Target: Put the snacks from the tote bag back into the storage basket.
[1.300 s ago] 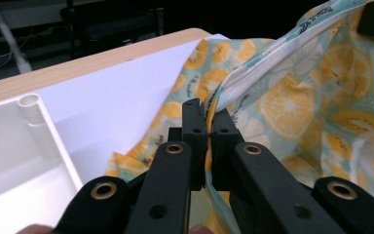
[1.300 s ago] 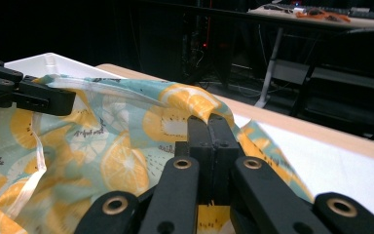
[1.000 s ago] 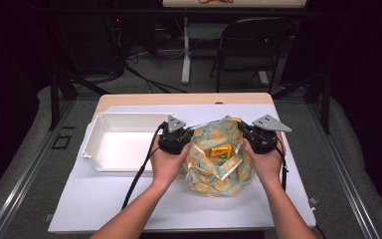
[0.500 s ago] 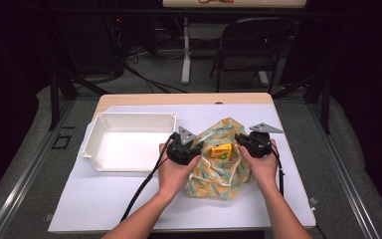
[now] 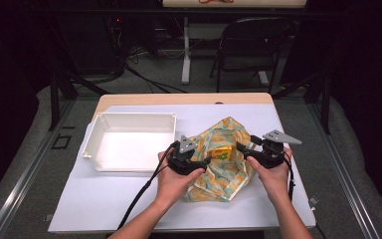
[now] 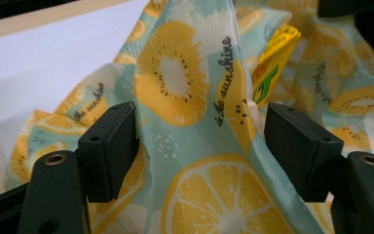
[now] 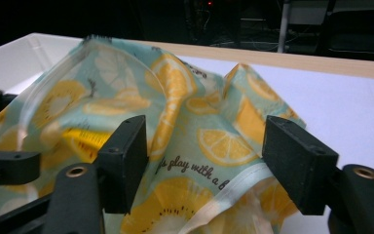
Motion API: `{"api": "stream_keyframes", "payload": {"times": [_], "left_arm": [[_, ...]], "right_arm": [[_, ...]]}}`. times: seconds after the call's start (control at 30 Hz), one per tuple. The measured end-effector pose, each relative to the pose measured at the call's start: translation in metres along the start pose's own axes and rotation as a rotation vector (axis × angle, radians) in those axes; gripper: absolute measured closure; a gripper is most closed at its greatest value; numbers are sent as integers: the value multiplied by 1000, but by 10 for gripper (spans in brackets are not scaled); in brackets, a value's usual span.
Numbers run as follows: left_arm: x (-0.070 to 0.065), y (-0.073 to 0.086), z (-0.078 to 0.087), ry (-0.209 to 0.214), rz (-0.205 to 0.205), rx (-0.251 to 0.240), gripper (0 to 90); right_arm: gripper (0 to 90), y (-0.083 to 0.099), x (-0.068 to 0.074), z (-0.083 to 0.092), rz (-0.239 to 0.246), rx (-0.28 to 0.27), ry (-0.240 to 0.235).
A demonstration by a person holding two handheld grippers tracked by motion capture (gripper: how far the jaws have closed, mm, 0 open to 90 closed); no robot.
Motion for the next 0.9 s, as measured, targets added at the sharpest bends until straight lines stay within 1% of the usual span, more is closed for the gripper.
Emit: {"api": "stream_keyframes", "payload": {"times": [0.03, 0.07, 0.1, 0.13, 0.17, 0.2, 0.23, 0.27, 0.3, 0.33, 0.37, 0.4, 0.43, 0.47, 0.5, 0.57, 0.6, 0.63, 0.67, 0.73, 0.77, 0.8, 0.83, 0.87, 0.9], "left_arm": [[0, 1, -1, 3, -7, 8, 318], [0, 2, -3, -3, -10, 10, 360], [0, 3, -3, 3, -8, 19, 412], [0, 3, -4, 7, -10, 22, 412], [1, 4, -4, 4, -14, 21, 466], [1, 4, -5, 10, -8, 21, 526], [2, 4, -5, 20, -7, 24, 584], [4, 4, -6, 42, -2, 22, 692], [4, 4, -6, 42, -2, 22, 751], [4, 3, -6, 47, 5, 14, 799], [5, 1, -6, 48, 5, 6, 842], [7, -1, -4, 38, 12, -9, 842], [9, -4, -3, 31, 14, -22, 880], [11, -7, -2, 28, 25, -32, 880], [13, -9, -2, 19, 31, -41, 889], [20, -14, -3, -6, 57, -58, 890], [23, -16, -4, -17, 80, -67, 890], [27, -18, -5, -25, 100, -72, 890], [30, -20, -6, -37, 120, -78, 889], [34, -23, -9, -60, 149, -79, 886], [34, -24, -12, -72, 159, -77, 886], [34, -23, -14, -84, 158, -65, 885], [33, -22, -17, -93, 156, -48, 885], [33, -20, -19, -117, 153, -40, 885], [34, -18, -21, -141, 151, -31, 885]], "right_arm": [[319, 4, 0, 1, 11, 13, 1], [335, 11, 0, 0, 25, 31, 2], [377, 14, -1, 0, 31, 42, 7], [377, 14, -1, 0, 31, 42, 7], [424, 16, -3, -1, 31, 40, 14], [463, 17, -6, -1, 31, 39, 25], [517, 19, -7, -2, 22, 43, 29], [648, 20, -9, -4, 11, 56, 24], [648, 20, -9, -4, 11, 56, 24], [754, 20, -9, -4, 24, 72, 22], [798, 19, -8, -5, 30, 69, 24], [798, 19, -8, -5, 30, 69, 24], [855, 15, -5, -7, 45, 61, 17], [855, 15, -5, -7, 45, 61, 17], [878, 9, -3, -9, 66, 59, 19], [883, 5, -1, -11, 70, 52, 21], [886, 2, -1, -12, 77, 48, 22], [889, -7, 1, -17, 79, 36, 28], [890, -11, 1, -19, 80, 27, 30], [891, -18, 2, -25, 78, 17, 36], [891, -18, 2, -25, 78, 17, 36], [891, -20, 0, -33, 73, 22, 47], [891, -19, -2, -37, 69, 33, 54], [891, -16, -5, -42, 65, 50, 61], [891, -16, -5, -42, 65, 50, 61]]}}
Point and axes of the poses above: each handheld gripper's, and its own axes: z roughly backward along the jaws, y roughly out of its underside, x roughly to its left, the point moved 10 cm from there along -z, roughly forward along the jaws, and after that the axes turned 12 degrees about -z, right-handed, at the moved point
